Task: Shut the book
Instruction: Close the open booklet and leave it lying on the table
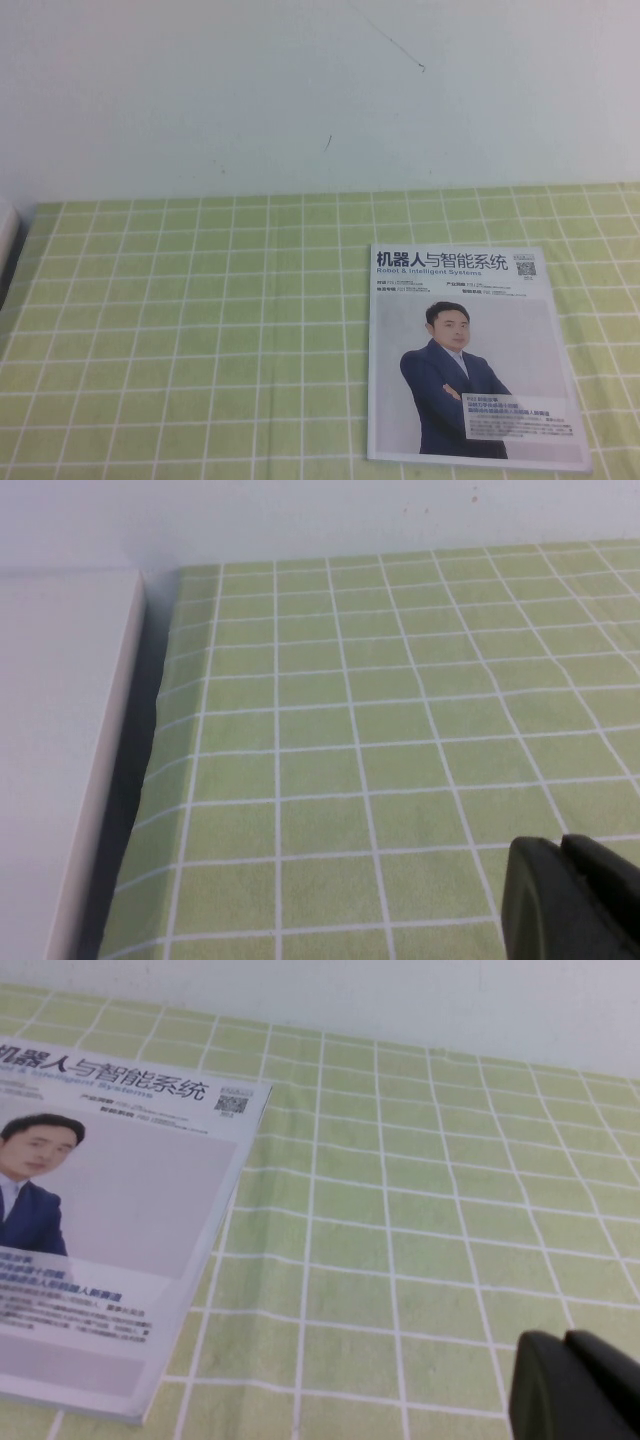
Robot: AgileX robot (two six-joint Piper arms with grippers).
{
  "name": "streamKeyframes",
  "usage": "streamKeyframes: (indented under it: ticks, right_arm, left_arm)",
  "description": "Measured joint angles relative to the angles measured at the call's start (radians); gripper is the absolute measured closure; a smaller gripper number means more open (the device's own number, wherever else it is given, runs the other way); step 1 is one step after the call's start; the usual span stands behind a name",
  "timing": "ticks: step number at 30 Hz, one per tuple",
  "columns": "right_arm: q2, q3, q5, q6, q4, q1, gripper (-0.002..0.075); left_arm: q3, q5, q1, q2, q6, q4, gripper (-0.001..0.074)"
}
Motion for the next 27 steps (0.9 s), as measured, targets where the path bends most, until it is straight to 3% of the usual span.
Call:
streamKeyframes:
  ticks: [27]
  right_arm:
    - [0.000,0.000,-0.002,0.000,0.019,0.000,0.0729]
  left_arm:
    - [0.000,0.000,0.014,0.000,0.000,0.000,0.0738]
